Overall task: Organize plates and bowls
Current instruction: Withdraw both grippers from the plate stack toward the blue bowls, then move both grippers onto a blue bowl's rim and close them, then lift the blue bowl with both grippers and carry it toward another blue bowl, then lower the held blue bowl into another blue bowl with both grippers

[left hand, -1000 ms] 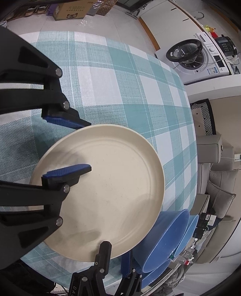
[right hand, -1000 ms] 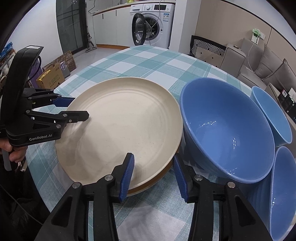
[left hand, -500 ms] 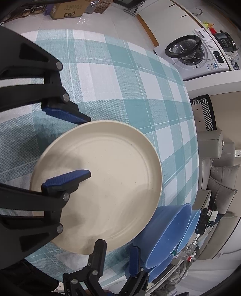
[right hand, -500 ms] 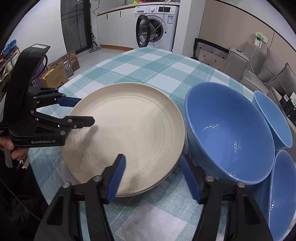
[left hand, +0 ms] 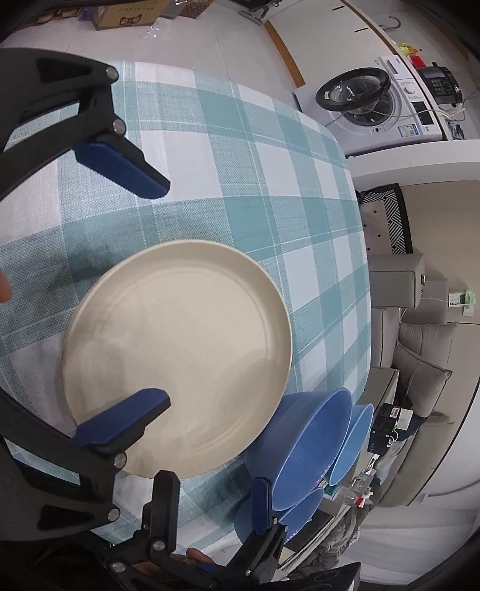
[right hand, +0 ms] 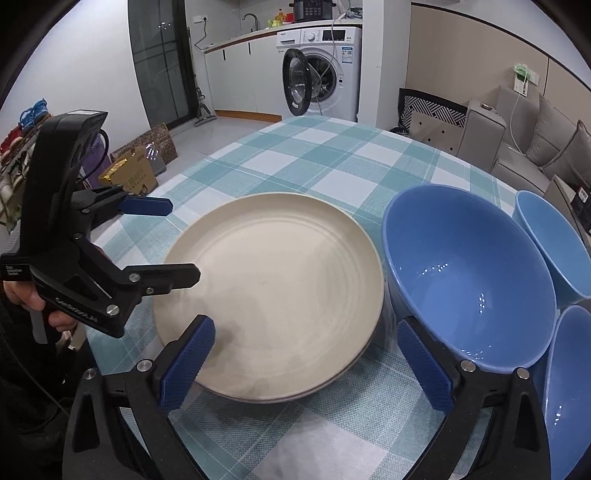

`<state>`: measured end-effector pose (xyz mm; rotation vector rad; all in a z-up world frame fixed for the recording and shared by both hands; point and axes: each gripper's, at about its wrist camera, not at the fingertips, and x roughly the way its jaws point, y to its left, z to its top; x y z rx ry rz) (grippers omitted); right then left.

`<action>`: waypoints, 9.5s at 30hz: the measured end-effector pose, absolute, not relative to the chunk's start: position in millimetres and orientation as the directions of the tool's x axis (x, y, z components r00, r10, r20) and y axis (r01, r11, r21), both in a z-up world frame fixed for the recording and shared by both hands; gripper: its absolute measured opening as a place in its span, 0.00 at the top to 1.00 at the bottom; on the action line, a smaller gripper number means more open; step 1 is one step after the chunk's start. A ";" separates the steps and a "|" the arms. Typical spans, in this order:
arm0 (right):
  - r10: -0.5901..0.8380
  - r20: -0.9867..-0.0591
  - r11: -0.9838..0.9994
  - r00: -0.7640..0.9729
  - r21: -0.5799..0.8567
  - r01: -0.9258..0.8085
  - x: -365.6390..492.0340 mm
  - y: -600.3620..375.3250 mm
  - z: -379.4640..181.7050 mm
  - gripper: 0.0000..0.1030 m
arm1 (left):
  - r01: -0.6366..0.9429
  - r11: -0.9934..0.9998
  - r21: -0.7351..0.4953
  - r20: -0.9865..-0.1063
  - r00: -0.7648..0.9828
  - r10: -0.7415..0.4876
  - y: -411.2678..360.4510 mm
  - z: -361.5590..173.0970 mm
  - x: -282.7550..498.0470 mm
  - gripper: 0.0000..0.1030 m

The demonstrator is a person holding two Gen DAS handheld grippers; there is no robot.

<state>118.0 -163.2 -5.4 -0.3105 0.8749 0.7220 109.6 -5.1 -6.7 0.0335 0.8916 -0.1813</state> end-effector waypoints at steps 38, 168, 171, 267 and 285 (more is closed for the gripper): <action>0.478 -0.647 0.824 0.593 0.099 -0.557 118.7 -235.7 63.0 0.01 | 0.185 0.982 -0.024 -0.704 0.694 -0.148 -30.3 35.7 110.3 0.00; 0.139 -0.838 0.989 0.527 0.088 -0.121 328.2 -411.0 17.7 0.79 | 0.362 0.919 -0.157 -0.823 0.467 -0.324 -227.7 22.1 360.9 0.82; 0.132 -0.834 0.990 0.536 0.081 -0.118 327.0 -409.9 19.6 0.79 | 0.360 0.920 -0.154 -0.816 0.479 -0.324 -227.5 25.4 360.0 0.83; 0.286 -0.586 0.958 0.758 0.203 -0.204 152.6 -316.3 84.3 0.77 | 0.299 0.943 -0.143 -0.673 0.669 -0.314 -125.5 99.2 217.5 0.82; 0.278 -0.656 0.961 0.701 0.182 -0.210 167.3 -304.4 55.9 0.77 | 0.264 0.955 -0.132 -0.724 0.633 -0.275 -123.3 70.5 224.7 0.82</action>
